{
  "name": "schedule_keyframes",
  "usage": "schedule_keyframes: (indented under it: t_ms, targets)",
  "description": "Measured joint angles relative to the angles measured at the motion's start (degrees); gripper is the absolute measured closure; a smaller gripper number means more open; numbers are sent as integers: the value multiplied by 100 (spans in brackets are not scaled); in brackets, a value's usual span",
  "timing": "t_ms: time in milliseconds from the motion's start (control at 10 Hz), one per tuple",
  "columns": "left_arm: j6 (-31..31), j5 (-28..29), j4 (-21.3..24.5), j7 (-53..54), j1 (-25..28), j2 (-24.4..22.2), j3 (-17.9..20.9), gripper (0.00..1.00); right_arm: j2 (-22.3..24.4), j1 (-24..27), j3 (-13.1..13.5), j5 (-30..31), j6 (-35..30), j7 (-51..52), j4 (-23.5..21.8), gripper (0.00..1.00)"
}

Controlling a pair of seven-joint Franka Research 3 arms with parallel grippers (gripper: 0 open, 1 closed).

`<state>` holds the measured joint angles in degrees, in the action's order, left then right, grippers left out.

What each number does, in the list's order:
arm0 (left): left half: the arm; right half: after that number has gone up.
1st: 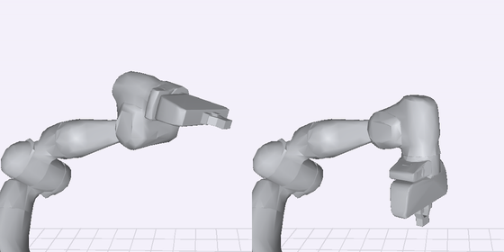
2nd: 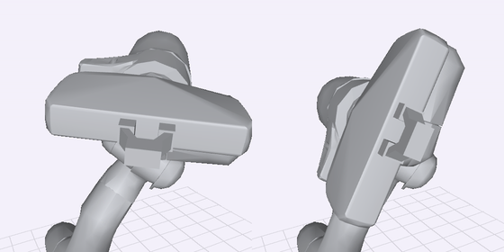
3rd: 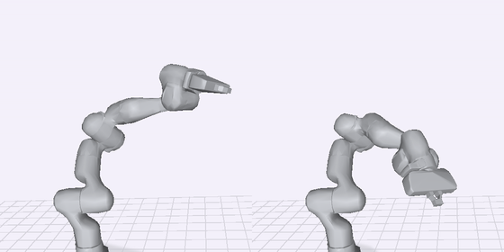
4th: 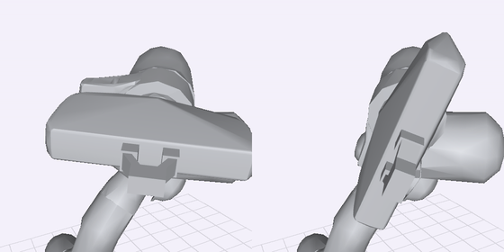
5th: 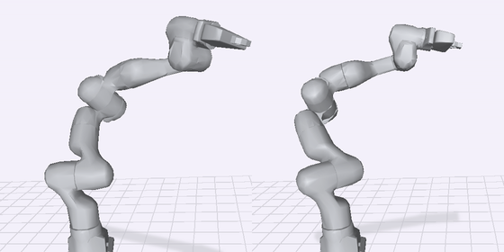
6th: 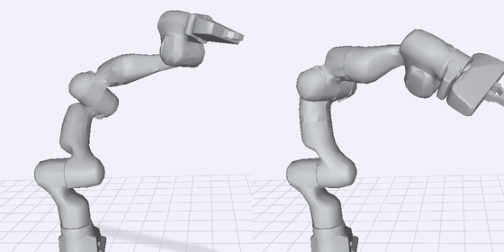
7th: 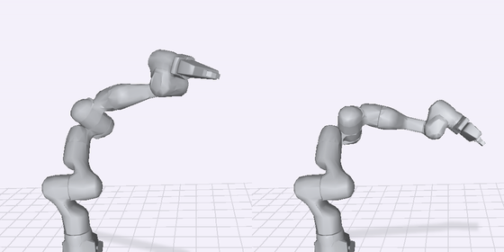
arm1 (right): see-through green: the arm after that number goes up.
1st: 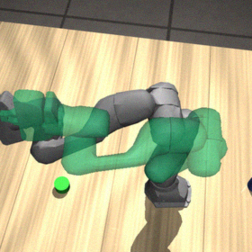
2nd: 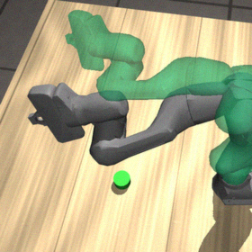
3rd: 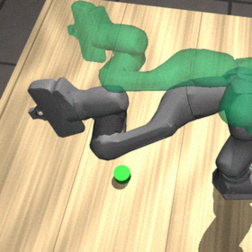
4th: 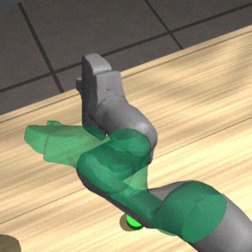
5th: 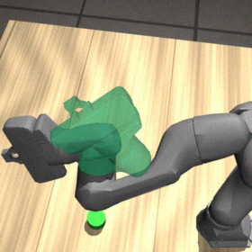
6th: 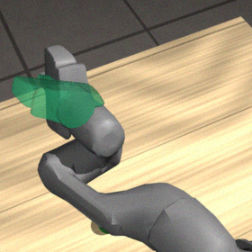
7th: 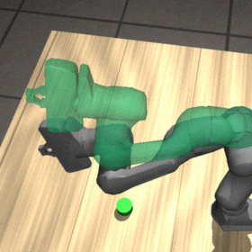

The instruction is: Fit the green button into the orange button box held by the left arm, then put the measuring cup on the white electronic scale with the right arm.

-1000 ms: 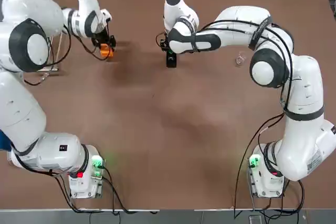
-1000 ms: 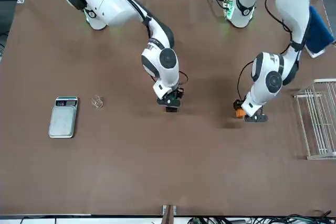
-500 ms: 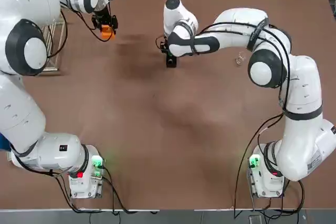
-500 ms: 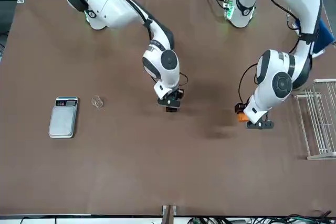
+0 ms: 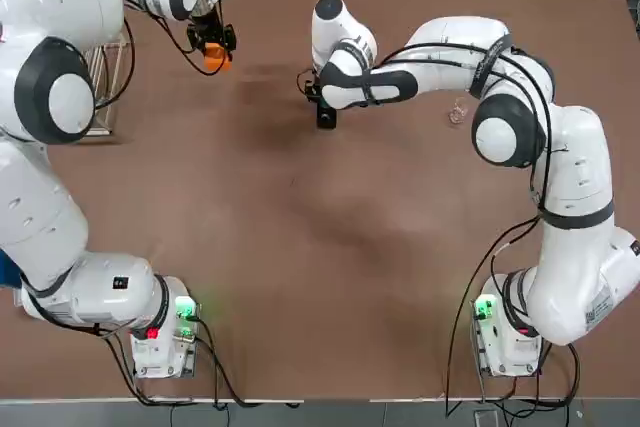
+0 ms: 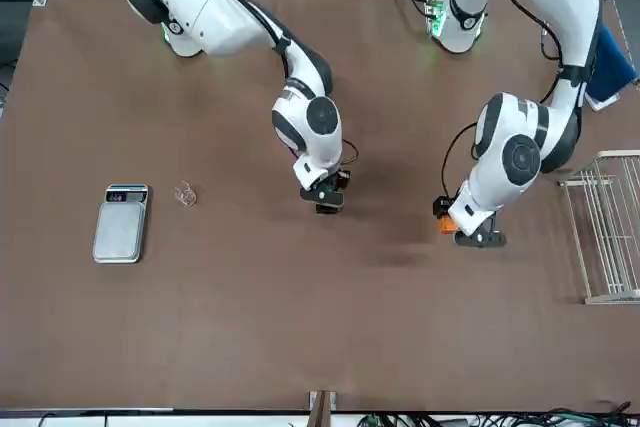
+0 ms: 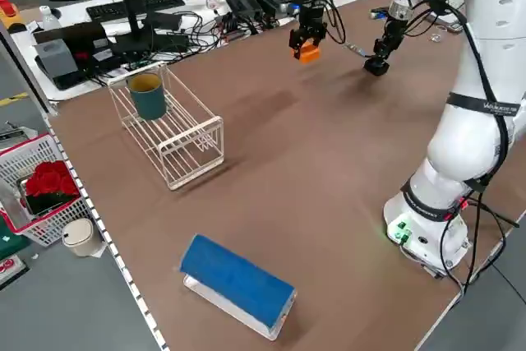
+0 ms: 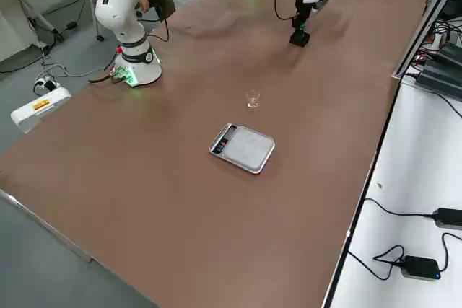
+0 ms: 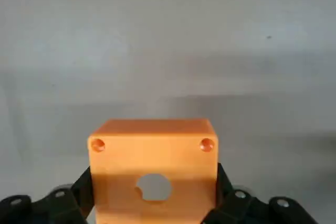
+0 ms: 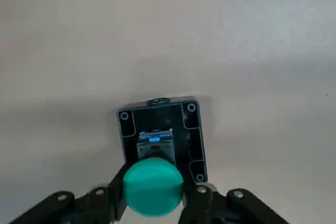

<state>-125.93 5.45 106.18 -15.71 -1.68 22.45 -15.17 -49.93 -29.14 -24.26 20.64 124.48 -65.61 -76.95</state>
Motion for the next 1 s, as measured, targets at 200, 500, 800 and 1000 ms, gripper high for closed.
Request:
schedule_keyframes:
  t_ms: [200, 500, 800, 1000]
  targets:
    - [1, -69, -158, -15, -56, 58, -56, 14, 0, 0, 2, 1, 3, -9, 3, 48]
    - [11, -119, -275, -211, -243, 65, -64, 14, 0, 0, 4, 2, 4, -13, 7, 42]
    - [208, -121, -457, -685, -558, 82, -71, 14, 7, 5, 34, 2, -4, -81, 95, 7]
    - [332, -121, -645, -925, -744, 164, -73, 14, 117, 41, 37, 2, -208, -84, 219, 0]
